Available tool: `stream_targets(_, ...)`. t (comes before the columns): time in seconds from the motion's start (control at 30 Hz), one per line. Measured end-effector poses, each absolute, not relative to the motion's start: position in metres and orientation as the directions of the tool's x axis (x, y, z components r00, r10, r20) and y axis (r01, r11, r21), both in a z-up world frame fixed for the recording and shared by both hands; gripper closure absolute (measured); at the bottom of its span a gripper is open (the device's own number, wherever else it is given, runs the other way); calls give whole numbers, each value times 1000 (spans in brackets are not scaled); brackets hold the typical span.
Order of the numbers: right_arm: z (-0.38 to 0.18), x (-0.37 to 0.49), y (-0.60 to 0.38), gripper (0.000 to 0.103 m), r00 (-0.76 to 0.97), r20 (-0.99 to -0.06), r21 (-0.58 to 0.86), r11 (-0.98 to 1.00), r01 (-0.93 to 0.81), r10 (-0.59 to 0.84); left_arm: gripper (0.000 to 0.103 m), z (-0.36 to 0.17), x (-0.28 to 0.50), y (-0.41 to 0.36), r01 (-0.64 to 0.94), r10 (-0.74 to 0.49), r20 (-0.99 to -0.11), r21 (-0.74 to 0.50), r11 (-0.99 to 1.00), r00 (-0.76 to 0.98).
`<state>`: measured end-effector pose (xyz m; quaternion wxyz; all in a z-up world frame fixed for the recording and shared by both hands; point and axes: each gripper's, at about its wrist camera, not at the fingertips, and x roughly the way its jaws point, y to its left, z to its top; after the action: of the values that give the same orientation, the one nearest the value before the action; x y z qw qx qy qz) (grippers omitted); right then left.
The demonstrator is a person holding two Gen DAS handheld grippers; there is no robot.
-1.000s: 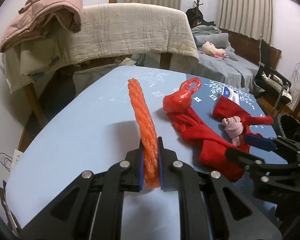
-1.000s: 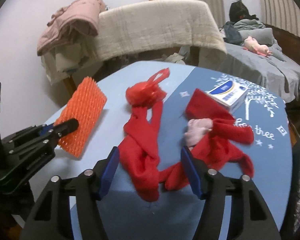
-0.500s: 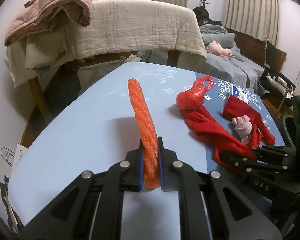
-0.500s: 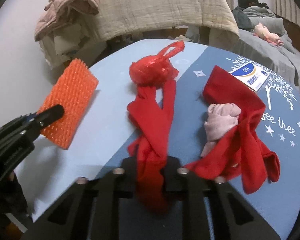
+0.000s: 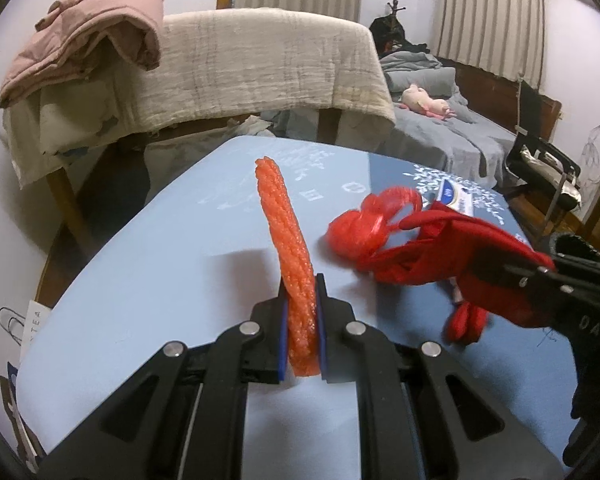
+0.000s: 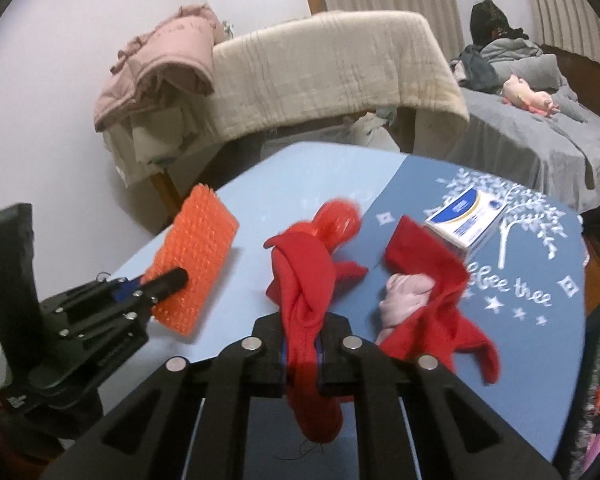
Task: Collect trash
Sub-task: 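Grasp the red cloth with the right tool and lift it, then carry orange net and red cloth over the bin and open both tools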
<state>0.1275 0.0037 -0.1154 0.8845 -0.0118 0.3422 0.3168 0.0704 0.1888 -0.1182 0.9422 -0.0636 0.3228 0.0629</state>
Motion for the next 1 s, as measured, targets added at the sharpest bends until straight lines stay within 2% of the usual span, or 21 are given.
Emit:
stream_targets(0.37,-81,110,-48,94,626,-556,209,821,-531,547,93,-89,71,144,-74,19,-580,-72,995,815)
stream_targets(1.0,-47,86,-169,94,781,-502,183,928,-324,371,93,-58,77,44,167,-190,-525,-90,982,830)
